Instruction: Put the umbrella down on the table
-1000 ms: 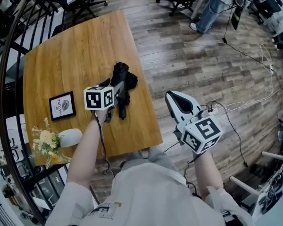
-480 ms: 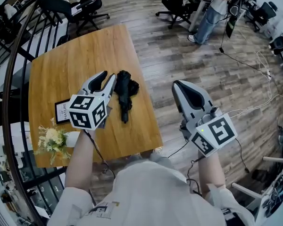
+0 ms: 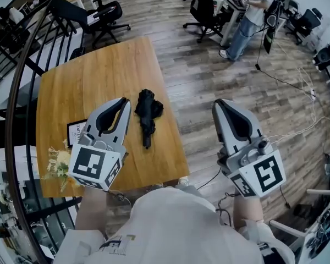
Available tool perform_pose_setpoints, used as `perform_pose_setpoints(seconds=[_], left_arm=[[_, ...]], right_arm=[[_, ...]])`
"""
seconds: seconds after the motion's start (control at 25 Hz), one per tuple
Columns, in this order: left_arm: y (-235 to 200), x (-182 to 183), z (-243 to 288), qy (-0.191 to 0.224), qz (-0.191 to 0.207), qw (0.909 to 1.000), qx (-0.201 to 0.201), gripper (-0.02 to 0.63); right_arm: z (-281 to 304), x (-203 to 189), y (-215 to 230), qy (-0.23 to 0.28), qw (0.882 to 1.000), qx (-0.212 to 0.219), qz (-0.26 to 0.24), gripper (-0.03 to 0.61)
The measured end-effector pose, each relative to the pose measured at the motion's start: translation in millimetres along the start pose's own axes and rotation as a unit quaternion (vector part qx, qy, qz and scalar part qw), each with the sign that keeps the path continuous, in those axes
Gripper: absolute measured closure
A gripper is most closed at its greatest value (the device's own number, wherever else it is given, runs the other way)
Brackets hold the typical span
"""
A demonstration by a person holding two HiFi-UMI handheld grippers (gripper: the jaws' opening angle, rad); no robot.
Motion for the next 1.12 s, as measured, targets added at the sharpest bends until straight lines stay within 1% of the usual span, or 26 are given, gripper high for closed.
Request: perform_pose_setpoints(seconds=[0.08,0.2,0.28,0.36,0.52,0.72,0.88,1.12], left_arm=[[3.2,5.7,-10.2,0.015,0.004,0.9999,0.001,0.583],[9.6,11.1,-23.5,0.031,0.021,0.9993,0.002,0.588],[15.3,12.9,-31.6,0.037,0.029,0.9989,0.001,0.591],[22.5,11.9,-37.1,0.037,0.027,0.9989,-0.003,0.592],[35.4,2.5,-43.9,0.013,0.008,0.9999,-0.004,0.594],[45.7,-11.7,-57.2,-0.009,0.025,0.9996,-0.001,0.595],[48.1,-25.7,-56.5,-0.037,0.02,0.9991,0.003,0.597],[49.1,-36.1,-61.7,-0.048,0.002,0.9988,0.009,0.597]], right_arm=[[-5.1,4.1,-2.5,0.005,1.0,-0.001,-0.005,0.552],[-12.6,8.3,-6.6,0.009,1.0,-0.005,-0.012,0.551],[-16.9,9.6,-8.8,0.008,1.0,-0.006,-0.015,0.551],[-20.2,6.4,-9.5,0.002,1.0,-0.006,-0.012,0.552],[-22.2,-8.1,-12.6,-0.011,1.0,0.004,0.002,0.552],[-25.9,-21.4,-23.9,-0.033,0.999,0.019,0.003,0.552],[-26.0,-33.7,-26.1,-0.051,0.998,0.023,0.006,0.552],[-23.9,-48.9,-35.1,-0.069,0.997,0.033,0.012,0.552]])
Point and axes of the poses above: the fingertips, and each gripper's own axes: z forward along the fingers, y to its right, x out of its top, the point moved 5 cm from there along -z, backward along the fingers, and after that the axes turned 5 degrees about z, right-handed, at the moved point
